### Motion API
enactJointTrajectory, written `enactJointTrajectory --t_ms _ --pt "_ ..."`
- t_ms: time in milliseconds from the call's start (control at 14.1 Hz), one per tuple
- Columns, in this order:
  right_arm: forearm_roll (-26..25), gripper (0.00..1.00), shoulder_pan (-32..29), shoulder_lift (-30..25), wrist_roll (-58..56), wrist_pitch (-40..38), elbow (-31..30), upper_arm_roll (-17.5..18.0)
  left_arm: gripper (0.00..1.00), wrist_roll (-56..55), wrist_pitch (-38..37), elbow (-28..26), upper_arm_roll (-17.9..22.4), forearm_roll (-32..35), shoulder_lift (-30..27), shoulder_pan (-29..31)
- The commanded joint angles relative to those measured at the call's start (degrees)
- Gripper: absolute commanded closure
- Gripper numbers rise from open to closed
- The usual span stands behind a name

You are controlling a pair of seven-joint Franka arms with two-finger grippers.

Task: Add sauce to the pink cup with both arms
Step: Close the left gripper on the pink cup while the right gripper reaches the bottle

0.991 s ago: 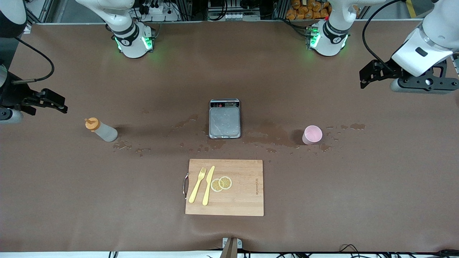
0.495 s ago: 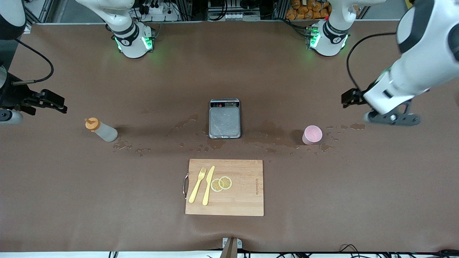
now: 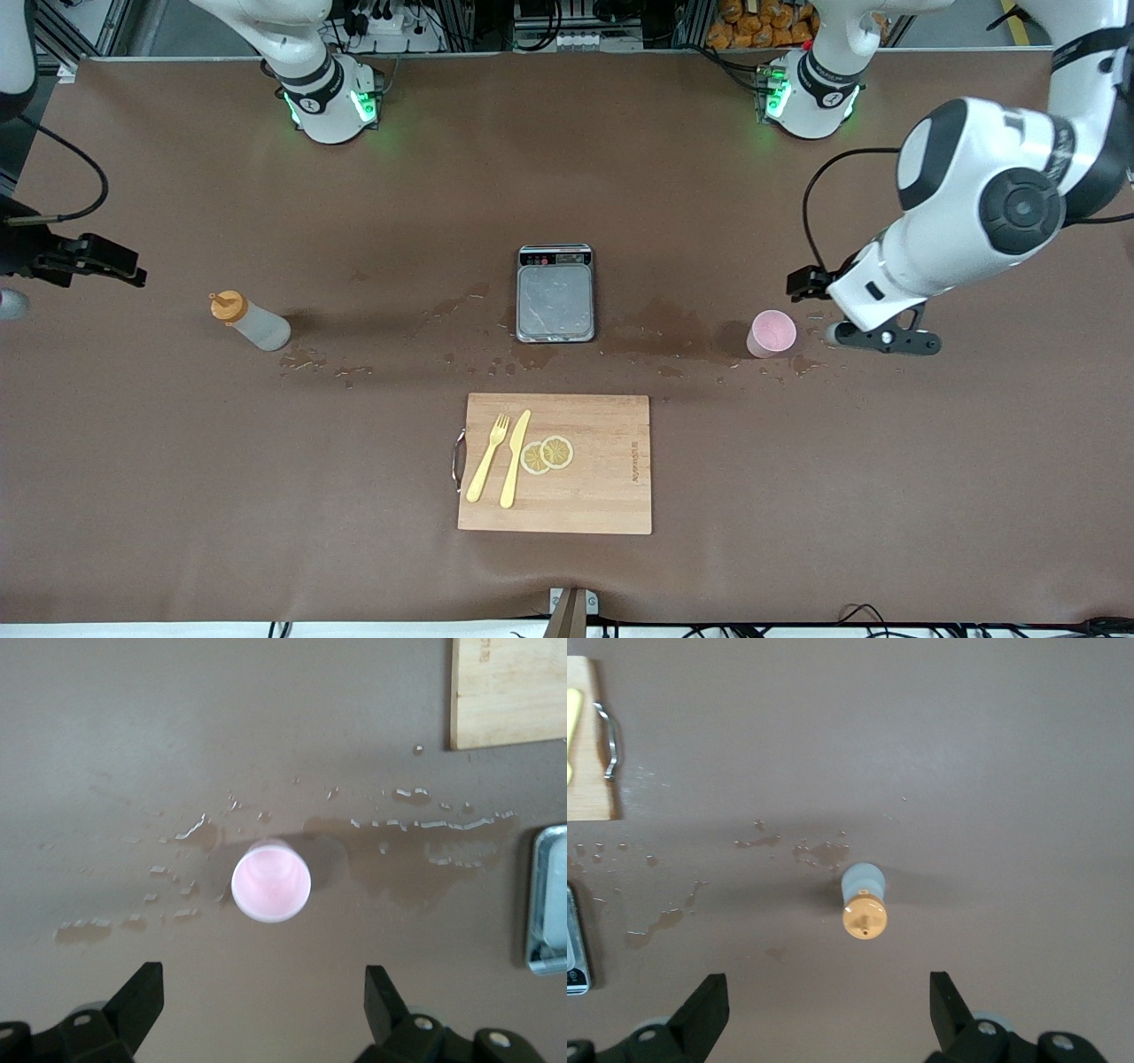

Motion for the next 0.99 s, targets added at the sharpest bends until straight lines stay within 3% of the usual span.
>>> enactJointTrajectory --t_ms 0,283,495,849,920 --pt "1.1 0.0 -3.0 2.1 -0.8 -2.7 0.4 0.8 0.0 -0.6 6.9 -3.8 -0.1 -0.4 2.4 0.2" --pt "1.3 0.0 -7.8 8.8 -0.8 -2.1 1.2 0.9 0.0 -0.7 9.9 -5.0 0.2 -0.1 6.6 0.9" --pt "6.3 0.0 -13.1 12.5 -1.0 -2.2 1.6 0.9 0.0 -0.7 16.6 -8.7 0.3 1.1 7.3 2.4" --pt "6.7 0.0 -14.9 15.9 -1.1 -1.9 1.6 0.9 0.0 -0.4 17.2 -9.3 0.4 1.4 10.2 4.2" --pt "9.6 0.0 -17.2 17.0 -1.1 -1.0 1.6 1.0 0.0 -0.4 17.2 -9.4 0.3 2.5 10.7 4.2"
